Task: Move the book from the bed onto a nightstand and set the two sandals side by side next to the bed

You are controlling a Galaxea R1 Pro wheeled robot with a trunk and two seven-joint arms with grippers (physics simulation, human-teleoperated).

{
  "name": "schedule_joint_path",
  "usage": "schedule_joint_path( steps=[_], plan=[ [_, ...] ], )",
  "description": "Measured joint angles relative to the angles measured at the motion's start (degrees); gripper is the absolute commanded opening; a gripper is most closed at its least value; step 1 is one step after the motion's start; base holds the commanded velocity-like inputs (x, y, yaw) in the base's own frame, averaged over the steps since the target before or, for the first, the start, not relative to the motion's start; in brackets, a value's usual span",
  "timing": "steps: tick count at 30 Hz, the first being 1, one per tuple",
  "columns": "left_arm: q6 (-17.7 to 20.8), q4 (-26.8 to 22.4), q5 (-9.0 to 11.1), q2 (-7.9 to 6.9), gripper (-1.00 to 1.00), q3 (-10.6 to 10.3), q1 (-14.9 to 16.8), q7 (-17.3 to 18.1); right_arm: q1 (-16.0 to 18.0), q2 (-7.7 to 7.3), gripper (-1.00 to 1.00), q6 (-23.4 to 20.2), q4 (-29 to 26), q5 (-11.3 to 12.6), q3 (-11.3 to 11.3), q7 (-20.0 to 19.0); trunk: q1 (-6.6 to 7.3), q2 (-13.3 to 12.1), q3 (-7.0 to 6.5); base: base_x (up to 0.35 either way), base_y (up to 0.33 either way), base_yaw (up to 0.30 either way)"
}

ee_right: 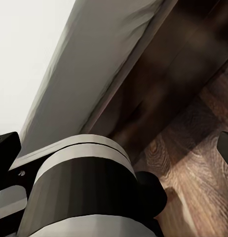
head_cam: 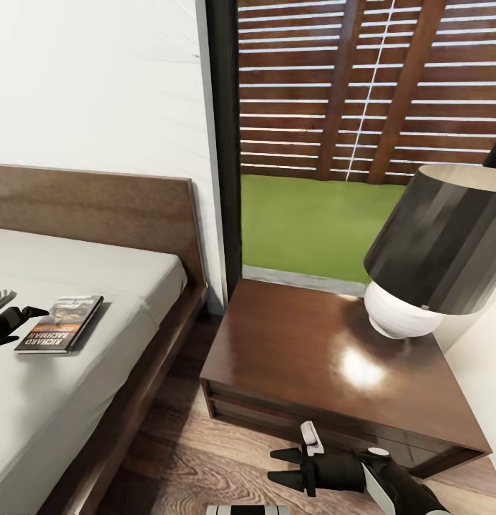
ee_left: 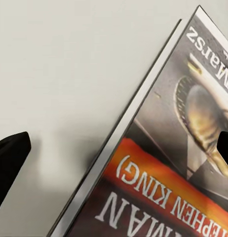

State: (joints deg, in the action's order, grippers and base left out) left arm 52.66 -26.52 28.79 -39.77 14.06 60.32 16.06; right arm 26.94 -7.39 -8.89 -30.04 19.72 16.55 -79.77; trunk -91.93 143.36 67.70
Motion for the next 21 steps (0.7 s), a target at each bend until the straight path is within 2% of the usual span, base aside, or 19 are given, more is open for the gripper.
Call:
schedule_joint_path(
  steps=[15, 21],
  plan=[
    [0.0, 0.0, -0.1, 0.00, 1.00, 0.0, 0.0, 0.0, 0.0, 0.00, 1.00, 0.0, 0.0, 0.0, 0.1, 0.0, 0.00, 0.0, 0.00, 0.000, -0.001, 0.000],
    [-0.2, -0.2, -0.4, 0.01, 1.00, 0.0, 0.0, 0.1, 0.0, 0.00, 1.00, 0.0, 0.0, 0.0, 0.1, 0.0, 0.00, 0.0, 0.00, 0.000, -0.074, 0.000]
  ],
)
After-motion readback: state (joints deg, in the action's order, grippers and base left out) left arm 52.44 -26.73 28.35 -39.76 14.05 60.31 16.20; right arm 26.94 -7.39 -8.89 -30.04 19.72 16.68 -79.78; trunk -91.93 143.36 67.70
